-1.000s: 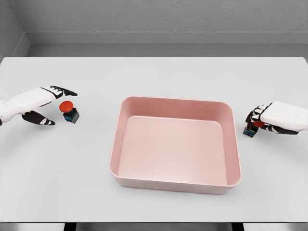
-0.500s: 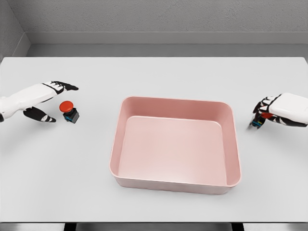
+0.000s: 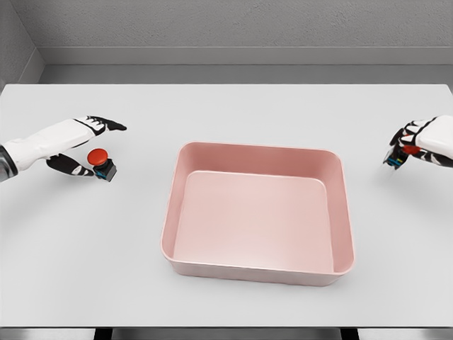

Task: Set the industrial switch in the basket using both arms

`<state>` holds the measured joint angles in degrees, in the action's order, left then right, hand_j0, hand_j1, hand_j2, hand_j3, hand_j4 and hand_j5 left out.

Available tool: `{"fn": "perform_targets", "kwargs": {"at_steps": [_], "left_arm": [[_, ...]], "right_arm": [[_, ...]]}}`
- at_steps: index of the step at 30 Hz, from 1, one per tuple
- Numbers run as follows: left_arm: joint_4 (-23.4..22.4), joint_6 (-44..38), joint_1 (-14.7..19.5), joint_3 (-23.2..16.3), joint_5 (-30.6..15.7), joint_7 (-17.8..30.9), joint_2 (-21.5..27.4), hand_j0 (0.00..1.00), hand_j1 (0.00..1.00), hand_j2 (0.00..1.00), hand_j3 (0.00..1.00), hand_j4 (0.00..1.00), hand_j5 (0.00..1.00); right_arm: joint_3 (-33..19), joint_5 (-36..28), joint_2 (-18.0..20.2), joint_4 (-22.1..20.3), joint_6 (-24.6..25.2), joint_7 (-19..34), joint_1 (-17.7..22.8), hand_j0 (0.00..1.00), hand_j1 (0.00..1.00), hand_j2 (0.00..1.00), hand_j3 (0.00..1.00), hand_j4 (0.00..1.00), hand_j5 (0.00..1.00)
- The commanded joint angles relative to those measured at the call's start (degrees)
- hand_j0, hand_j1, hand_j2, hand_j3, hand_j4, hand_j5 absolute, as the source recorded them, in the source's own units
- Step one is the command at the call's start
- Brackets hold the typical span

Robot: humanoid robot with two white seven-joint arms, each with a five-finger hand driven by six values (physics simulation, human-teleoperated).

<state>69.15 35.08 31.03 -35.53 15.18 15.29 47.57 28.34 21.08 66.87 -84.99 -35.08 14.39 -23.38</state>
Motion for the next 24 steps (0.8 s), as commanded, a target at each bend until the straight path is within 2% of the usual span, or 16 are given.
{"fn": "perform_targets", "kwargs": {"at_steps": [1, 3, 4, 7, 9, 14, 21, 24], "left_arm": [[0.37, -0.08, 0.00, 0.02, -0.41, 0.09, -0.11, 0.90, 0.90, 0.90, 0.90, 0.90, 0.90], [0.63, -0.08, -0.09, -0.77, -0.41, 0.09, -0.11, 0.85, 0.85, 0.85, 0.85, 0.85, 0.85], [0.63, -0.08, -0.09, -0.77, -0.41, 0.09, -0.11, 0.79, 0.79, 0.79, 0.79, 0.79, 0.79], [0.72, -0.08, -0.53, -0.86, -0.50, 0.35, 0.07, 0.78, 0.78, 0.78, 0.78, 0.78, 0.78], [1.07, -0.08, -0.70, -0.86, -0.59, 0.35, 0.07, 0.72, 0.72, 0.72, 0.72, 0.72, 0.72], [2.13, -0.08, -0.97, -0.77, -0.50, 0.44, 0.16, 0.55, 0.55, 0.55, 0.55, 0.55, 0.55], [2.30, -0.08, -0.97, -0.77, -0.59, 0.44, 0.16, 0.51, 0.51, 0.51, 0.51, 0.51, 0.51], [2.30, -0.08, -0.97, -0.68, -0.59, 0.44, 0.07, 0.48, 0.48, 0.48, 0.48, 0.48, 0.48]], "right_arm": [[-1.53, -0.51, 0.81, -0.88, 0.08, 0.03, 0.00, 0.50, 0.50, 0.50, 0.50, 0.50, 0.50], [-1.80, -0.51, 1.33, -1.32, 0.08, 0.03, 0.00, 0.50, 0.50, 0.50, 0.50, 0.50, 0.50], [-1.80, -0.51, 1.42, -2.02, 0.08, 0.03, 0.00, 0.50, 0.50, 0.50, 0.50, 0.50, 0.50], [-2.68, -0.51, 2.04, -2.99, 0.08, 0.11, 0.00, 0.50, 0.50, 0.50, 0.50, 0.50, 0.50], [-3.56, -0.60, 2.30, -2.99, 0.08, 0.20, 0.00, 0.50, 0.50, 0.50, 0.50, 0.50, 0.50], [-3.56, -0.51, 4.14, -7.12, 0.08, 0.11, 0.00, 0.50, 0.50, 0.50, 0.50, 0.50, 0.50], [-3.91, -0.51, 5.20, -12.57, 0.08, 0.20, 0.00, 0.50, 0.50, 0.50, 0.50, 0.50, 0.50], [-3.91, -0.51, 5.29, -13.01, 0.08, 0.20, 0.00, 0.50, 0.50, 0.50, 0.50, 0.50, 0.50]]}}
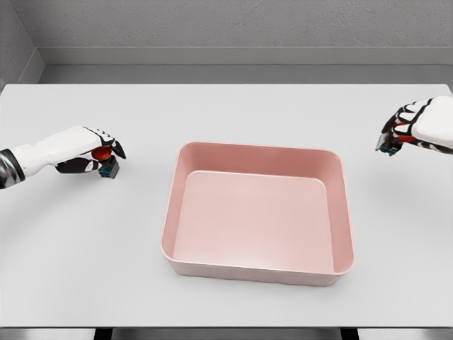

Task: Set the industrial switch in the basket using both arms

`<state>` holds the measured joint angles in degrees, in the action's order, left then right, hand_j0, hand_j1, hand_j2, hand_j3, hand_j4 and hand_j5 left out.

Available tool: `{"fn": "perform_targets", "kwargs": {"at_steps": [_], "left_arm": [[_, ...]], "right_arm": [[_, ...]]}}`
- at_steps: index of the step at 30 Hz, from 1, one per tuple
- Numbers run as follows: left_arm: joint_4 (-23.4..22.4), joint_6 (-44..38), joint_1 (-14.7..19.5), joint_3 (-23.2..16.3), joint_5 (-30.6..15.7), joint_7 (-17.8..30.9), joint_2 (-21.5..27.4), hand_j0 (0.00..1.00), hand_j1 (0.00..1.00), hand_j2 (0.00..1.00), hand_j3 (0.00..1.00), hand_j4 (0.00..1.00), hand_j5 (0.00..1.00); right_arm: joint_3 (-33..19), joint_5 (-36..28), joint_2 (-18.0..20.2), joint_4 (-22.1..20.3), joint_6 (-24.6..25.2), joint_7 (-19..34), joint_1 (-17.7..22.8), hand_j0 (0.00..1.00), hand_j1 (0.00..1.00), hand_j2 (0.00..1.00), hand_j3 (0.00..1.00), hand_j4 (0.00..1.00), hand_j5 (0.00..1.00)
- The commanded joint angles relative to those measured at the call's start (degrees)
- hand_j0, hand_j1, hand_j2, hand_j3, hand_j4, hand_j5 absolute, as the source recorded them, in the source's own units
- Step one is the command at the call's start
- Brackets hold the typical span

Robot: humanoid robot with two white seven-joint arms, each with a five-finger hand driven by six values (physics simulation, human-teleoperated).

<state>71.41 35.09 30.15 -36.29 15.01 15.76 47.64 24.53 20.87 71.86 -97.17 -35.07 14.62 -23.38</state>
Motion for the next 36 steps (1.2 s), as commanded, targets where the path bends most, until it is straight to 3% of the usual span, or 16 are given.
{"fn": "perform_targets", "kwargs": {"at_steps": [1, 9, 27, 29, 36], "left_arm": [[0.05, -0.09, 0.00, 0.08, -0.42, -0.03, -0.01, 0.47, 0.47, 0.47, 0.47, 0.47, 0.47], [0.05, -0.09, 0.70, 0.16, -0.68, -0.03, -0.01, 0.46, 0.46, 0.46, 0.46, 0.46, 0.46], [4.97, -0.09, 3.69, 0.08, -0.60, -0.03, -0.27, 0.47, 0.47, 0.47, 0.47, 0.47, 0.47], [5.32, -0.09, 4.31, -0.01, -0.60, -0.03, -1.15, 0.47, 0.47, 0.47, 0.47, 0.47, 0.47], [7.43, -0.09, 4.66, -0.01, -0.60, 0.76, -2.12, 0.47, 0.47, 0.47, 0.47, 0.47, 0.47]], "right_arm": [[-0.09, -0.30, 0.21, -0.92, 0.07, -0.03, 0.00, 0.50, 0.50, 0.50, 0.50, 0.50, 0.50], [0.35, -0.47, -0.49, -3.99, 0.07, -0.03, -0.18, 0.50, 0.50, 0.50, 0.50, 0.50, 0.50], [0.79, -0.21, -6.91, -3.99, 0.07, 0.14, -0.70, 0.50, 0.50, 0.50, 0.50, 0.50, 0.50], [0.70, -0.30, -9.89, -3.99, 0.07, 4.01, -0.79, 0.50, 0.50, 0.50, 0.50, 0.50, 0.50], [1.31, -0.30, -10.86, -3.99, 0.07, 4.19, -2.46, 0.50, 0.50, 0.50, 0.50, 0.50, 0.50]]}}
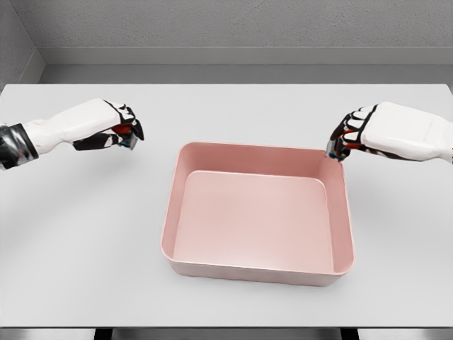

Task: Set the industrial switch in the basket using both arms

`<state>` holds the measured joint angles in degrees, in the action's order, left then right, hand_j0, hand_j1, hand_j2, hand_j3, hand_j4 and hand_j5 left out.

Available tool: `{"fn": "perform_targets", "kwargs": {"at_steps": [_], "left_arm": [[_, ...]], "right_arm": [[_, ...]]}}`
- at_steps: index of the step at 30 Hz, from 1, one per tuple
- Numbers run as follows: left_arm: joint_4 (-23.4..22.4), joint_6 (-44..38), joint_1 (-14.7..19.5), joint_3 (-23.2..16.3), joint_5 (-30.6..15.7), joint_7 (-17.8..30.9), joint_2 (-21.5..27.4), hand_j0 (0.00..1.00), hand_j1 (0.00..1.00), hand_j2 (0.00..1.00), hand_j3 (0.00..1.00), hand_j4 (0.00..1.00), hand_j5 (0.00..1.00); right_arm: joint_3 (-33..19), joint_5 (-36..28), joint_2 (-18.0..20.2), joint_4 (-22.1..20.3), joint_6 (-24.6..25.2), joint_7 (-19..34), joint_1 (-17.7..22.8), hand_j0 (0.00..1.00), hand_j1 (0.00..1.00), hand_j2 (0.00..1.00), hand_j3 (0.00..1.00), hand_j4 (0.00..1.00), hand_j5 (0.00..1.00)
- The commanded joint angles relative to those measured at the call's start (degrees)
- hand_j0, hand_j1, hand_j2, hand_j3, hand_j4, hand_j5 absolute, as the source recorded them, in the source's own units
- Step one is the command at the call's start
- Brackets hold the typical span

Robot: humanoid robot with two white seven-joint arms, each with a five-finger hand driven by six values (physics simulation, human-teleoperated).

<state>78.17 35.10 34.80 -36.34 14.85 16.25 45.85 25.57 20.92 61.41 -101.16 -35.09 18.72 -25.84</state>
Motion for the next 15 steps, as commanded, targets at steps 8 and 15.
{"fn": "perform_targets", "kwargs": {"at_steps": [8, 15], "left_arm": [[2.69, -0.10, 1.23, 0.04, -0.26, 1.41, -2.00, 0.47, 0.47, 0.47, 0.47, 0.47, 0.47], [3.48, -0.10, 2.64, -0.04, -0.35, 1.41, -3.67, 0.47, 0.47, 0.47, 0.47, 0.47, 0.47]], "right_arm": [[2.38, -0.35, -4.37, -0.01, 0.09, 2.46, -2.46, 0.50, 0.50, 0.50, 0.50, 0.50, 0.50], [5.98, -0.35, -6.13, -0.01, 0.09, 2.90, -4.48, 0.51, 0.51, 0.51, 0.51, 0.51, 0.51]]}}
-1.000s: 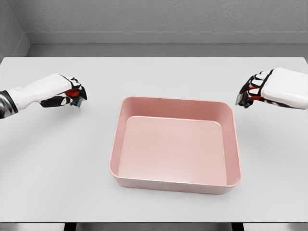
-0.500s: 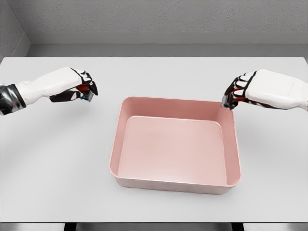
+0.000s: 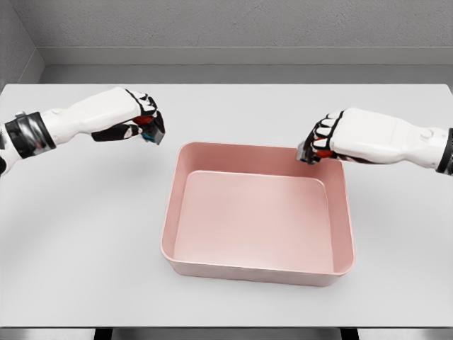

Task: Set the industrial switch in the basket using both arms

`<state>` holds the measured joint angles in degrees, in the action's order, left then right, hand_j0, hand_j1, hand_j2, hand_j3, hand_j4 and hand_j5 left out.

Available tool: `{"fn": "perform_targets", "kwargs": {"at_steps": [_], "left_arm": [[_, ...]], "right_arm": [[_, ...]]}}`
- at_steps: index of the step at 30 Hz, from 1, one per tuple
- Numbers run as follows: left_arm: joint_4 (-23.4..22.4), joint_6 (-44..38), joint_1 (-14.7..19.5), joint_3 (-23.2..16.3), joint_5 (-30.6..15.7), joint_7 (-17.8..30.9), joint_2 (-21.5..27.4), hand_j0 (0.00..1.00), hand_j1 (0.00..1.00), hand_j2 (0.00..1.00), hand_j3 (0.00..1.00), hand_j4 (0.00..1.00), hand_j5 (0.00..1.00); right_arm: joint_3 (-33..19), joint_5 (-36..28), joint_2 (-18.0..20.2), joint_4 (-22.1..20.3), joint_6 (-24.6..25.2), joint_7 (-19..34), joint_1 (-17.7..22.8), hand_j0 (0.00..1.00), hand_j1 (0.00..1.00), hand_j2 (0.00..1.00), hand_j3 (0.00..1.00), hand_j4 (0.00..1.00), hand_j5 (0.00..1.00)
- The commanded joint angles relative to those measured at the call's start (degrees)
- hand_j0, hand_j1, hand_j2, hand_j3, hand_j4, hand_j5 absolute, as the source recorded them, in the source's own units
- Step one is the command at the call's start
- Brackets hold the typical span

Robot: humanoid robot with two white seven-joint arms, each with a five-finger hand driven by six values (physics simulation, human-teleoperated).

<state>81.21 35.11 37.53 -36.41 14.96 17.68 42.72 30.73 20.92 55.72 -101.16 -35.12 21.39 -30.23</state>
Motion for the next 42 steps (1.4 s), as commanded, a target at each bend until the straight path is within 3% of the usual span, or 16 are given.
{"fn": "perform_targets", "kwargs": {"at_steps": [1, 3, 4, 12, 16, 19, 38, 40, 42], "left_arm": [[0.53, -0.11, 0.00, 0.02, -0.46, -0.01, -0.62, 0.47, 0.47, 0.47, 0.47, 0.47, 0.47], [0.62, -0.11, 0.00, 0.02, -0.29, -0.01, -0.97, 0.47, 0.47, 0.47, 0.47, 0.47, 0.47], [0.71, -0.11, 0.00, 0.02, -0.29, -0.01, -1.06, 0.47, 0.47, 0.47, 0.47, 0.47, 0.47], [3.52, -0.11, 0.00, -0.42, -0.11, 0.08, -2.55, 0.47, 0.47, 0.47, 0.47, 0.47, 0.47], [5.80, -0.11, 0.18, -1.12, -0.11, 0.95, -3.43, 0.47, 0.47, 0.47, 0.47, 0.47, 0.47], [5.89, -0.11, 1.23, -2.44, -0.11, 1.66, -4.93, 0.47, 0.47, 0.47, 0.47, 0.47, 0.47], [10.55, -0.11, 3.08, -7.36, 1.30, 3.77, -10.20, 0.48, 0.48, 0.48, 0.48, 0.48, 0.48], [11.34, -0.11, 2.99, -7.54, 1.65, 3.77, -10.46, 0.59, 0.59, 0.59, 0.59, 0.59, 0.59], [12.66, -0.11, 2.90, -7.54, 1.65, 3.59, -10.55, 0.85, 0.85, 0.85, 0.85, 0.85, 0.85]], "right_arm": [[0.91, -0.35, -0.44, -0.01, 0.12, 0.15, 0.00, 0.51, 0.51, 0.51, 0.51, 0.51, 0.51], [0.91, -0.35, -0.52, -0.01, 0.12, 0.15, -0.09, 0.56, 0.56, 0.56, 0.56, 0.56, 0.56], [0.82, -0.35, -0.52, -0.01, 0.12, -0.03, -0.35, 1.00, 1.00, 1.00, 1.00, 1.00, 1.00], [0.21, -3.17, -0.17, -0.09, 0.12, -0.64, -2.37, 1.00, 1.00, 1.00, 1.00, 1.00, 1.00], [-1.55, -7.56, 8.26, 0.70, 0.12, -0.56, -1.32, 1.00, 1.00, 1.00, 1.00, 1.00, 1.00], [-1.55, -7.65, 8.70, 3.16, 0.12, -0.29, 0.09, 1.00, 1.00, 1.00, 1.00, 1.00, 1.00], [-1.46, -7.65, 8.35, 2.37, 0.12, -0.12, 0.35, 1.00, 1.00, 1.00, 1.00, 1.00, 1.00], [-1.46, -7.65, 8.35, 2.37, 0.12, -0.12, 0.35, 1.00, 1.00, 1.00, 1.00, 1.00, 1.00], [-1.46, -7.65, 8.27, 2.37, 0.12, -0.12, 0.35, 1.00, 1.00, 1.00, 1.00, 1.00, 1.00]]}}
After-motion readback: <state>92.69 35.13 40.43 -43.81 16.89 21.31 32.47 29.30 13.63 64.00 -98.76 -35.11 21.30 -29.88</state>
